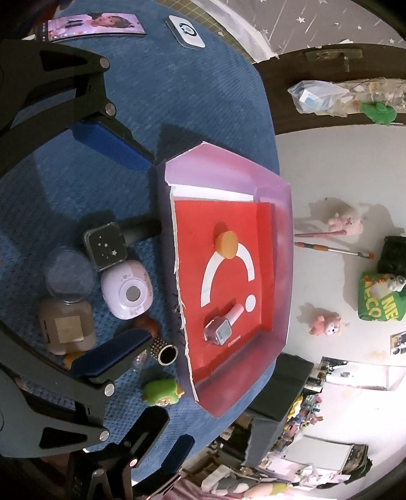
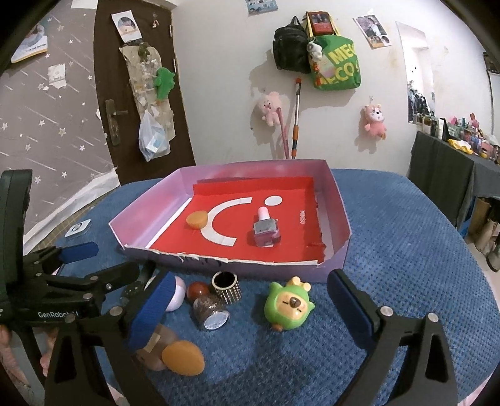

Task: Organize rigid objects
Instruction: 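Withdraw both tools from the box and move toward the remaining items, then grasp the clear plastic cup with left tool while right tool grasps the green squishy toy, then carry the clear cup with left tool into the box while right tool carries the green toy, then open left tool to release the clear cup while right tool releases the green toy, then withdraw both tools from the box toward the items on the table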

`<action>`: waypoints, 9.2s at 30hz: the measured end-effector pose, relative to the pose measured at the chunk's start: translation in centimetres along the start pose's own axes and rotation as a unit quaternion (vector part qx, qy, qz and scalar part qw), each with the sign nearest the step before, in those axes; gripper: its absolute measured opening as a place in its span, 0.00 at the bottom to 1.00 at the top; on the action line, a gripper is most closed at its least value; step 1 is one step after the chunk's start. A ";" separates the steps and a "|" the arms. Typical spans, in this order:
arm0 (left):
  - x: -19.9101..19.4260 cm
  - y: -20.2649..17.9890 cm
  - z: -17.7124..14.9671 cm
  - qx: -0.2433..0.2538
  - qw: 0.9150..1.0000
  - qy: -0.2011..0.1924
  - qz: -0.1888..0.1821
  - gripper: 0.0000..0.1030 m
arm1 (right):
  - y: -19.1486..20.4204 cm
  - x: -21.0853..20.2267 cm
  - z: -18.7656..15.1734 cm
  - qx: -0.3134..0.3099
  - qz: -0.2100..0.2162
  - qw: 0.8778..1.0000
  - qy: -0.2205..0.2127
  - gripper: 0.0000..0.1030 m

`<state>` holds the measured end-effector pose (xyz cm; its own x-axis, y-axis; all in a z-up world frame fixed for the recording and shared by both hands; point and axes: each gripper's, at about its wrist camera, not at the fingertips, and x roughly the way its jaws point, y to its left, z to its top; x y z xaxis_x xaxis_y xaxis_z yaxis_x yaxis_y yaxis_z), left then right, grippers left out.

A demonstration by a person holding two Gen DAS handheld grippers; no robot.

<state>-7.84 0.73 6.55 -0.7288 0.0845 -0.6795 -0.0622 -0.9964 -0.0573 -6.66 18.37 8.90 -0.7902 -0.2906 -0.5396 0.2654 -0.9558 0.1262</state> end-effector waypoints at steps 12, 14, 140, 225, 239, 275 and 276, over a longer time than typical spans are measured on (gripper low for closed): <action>0.3 0.7 -0.8 -0.016 1.000 0.015 -0.002 0.99 | 0.4 0.2 -1.1 -0.005 0.001 1.000 0.018 0.89; 0.3 0.7 -0.9 -0.016 1.000 0.016 -0.001 0.99 | 0.4 0.2 -1.2 -0.005 0.002 1.000 0.020 0.89; -0.2 -0.4 3.9 0.016 0.995 -0.028 -0.099 0.37 | -0.5 3.5 2.3 -0.004 0.067 0.996 0.051 0.49; 12.4 1.4 7.6 -0.010 0.994 0.087 -0.068 0.39 | -2.1 16.0 5.3 -0.022 -0.014 0.989 0.148 0.50; 12.4 1.3 7.2 -0.008 0.995 0.087 -0.050 0.53 | -2.0 16.0 5.4 -0.017 -0.008 0.989 0.149 0.50; 7.7 0.8 6.7 0.019 0.999 0.034 -0.007 0.88 | -0.7 11.2 5.5 -0.015 0.022 0.994 0.110 0.82; 7.5 0.8 6.6 0.020 0.999 0.032 -0.008 0.89 | -0.7 10.9 5.5 -0.014 0.025 0.994 0.107 0.83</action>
<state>-17.83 0.53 6.27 -0.6822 0.0986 -0.7245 -0.1007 -0.9941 -0.0405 -18.54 15.59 7.54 -0.6403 -0.3196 -0.6985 0.3199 -0.9377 0.1358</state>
